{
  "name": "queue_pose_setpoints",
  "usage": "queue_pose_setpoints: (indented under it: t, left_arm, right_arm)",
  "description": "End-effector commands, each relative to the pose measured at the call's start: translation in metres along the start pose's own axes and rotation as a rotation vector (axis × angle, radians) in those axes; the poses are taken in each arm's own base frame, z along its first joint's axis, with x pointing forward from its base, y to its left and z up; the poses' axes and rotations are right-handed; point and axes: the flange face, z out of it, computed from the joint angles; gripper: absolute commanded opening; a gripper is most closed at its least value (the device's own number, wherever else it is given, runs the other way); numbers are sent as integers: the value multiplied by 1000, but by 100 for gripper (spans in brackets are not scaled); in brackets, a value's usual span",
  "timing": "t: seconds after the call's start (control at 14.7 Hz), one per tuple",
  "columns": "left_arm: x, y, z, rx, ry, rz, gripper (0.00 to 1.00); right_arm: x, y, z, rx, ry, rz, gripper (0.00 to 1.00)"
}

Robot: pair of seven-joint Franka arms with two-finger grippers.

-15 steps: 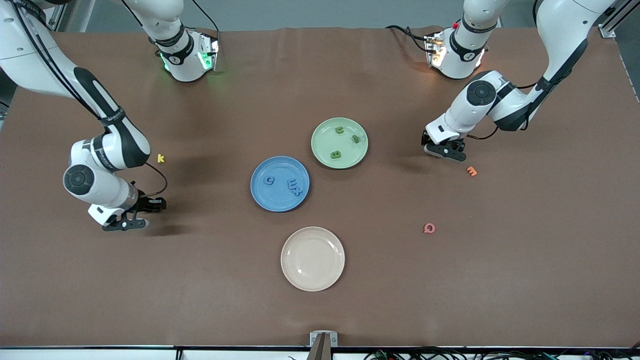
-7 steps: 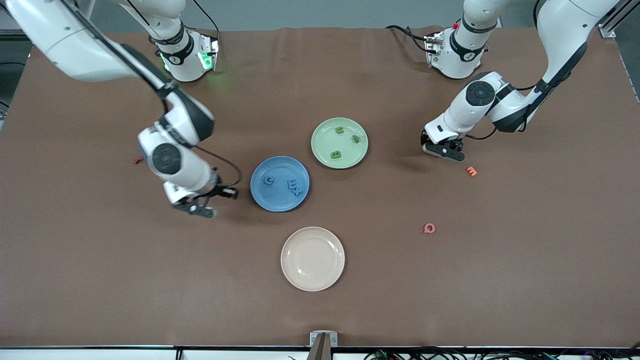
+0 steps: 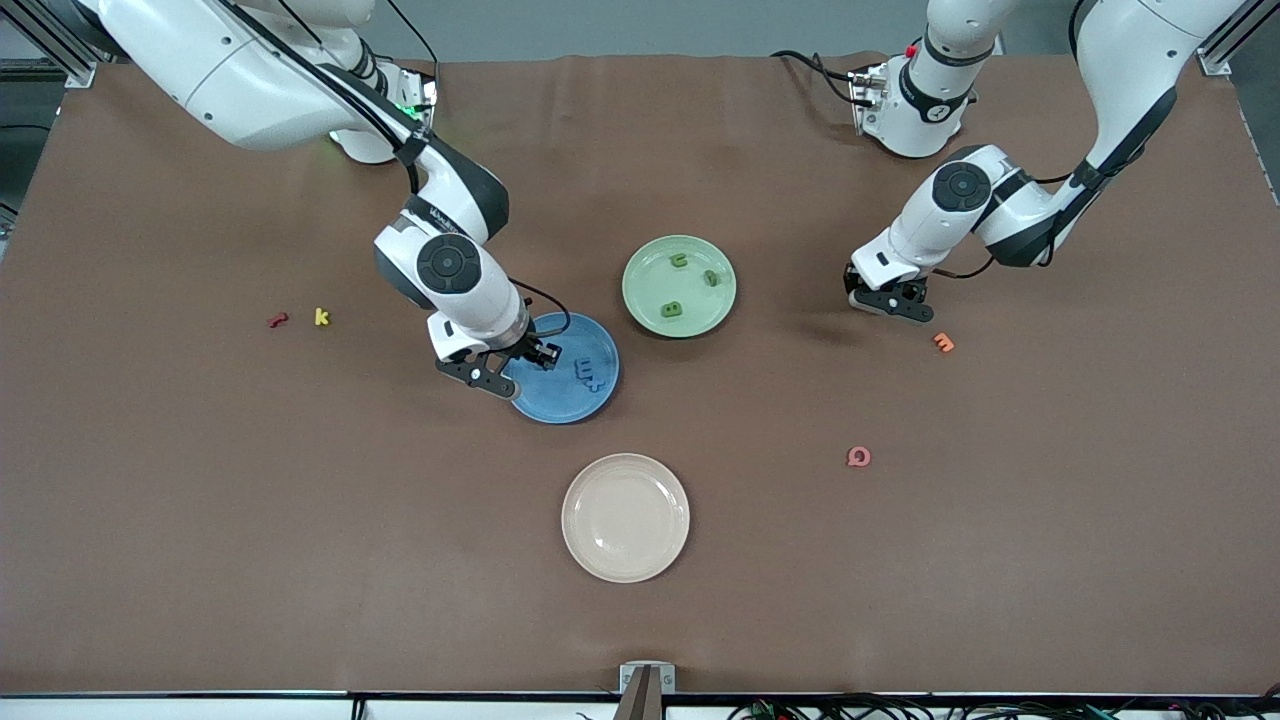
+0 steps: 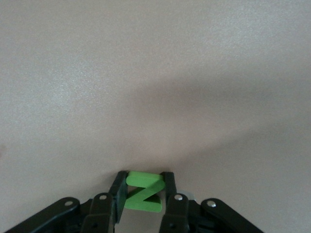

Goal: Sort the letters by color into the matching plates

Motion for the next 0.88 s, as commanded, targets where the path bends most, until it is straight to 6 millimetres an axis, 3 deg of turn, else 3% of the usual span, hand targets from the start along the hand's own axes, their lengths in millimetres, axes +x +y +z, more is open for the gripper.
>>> queue_pose_setpoints:
  t: [0.0, 0.34, 0.61, 0.82]
  left_arm:
    - [4, -6, -1, 9, 14, -17, 24]
    - [24, 3, -23, 45, 47, -33, 24]
    - [50, 39, -57, 52, 25, -89, 24]
    - [77, 76, -97, 43, -25, -178, 24]
  right_arm:
    - [8, -1, 1, 4, 2, 18, 100]
    - [34, 6, -11, 5, 30, 25, 100]
    - [71, 32, -28, -58, 27, -23, 100]
    - [87, 51, -48, -93, 45, -88, 100]
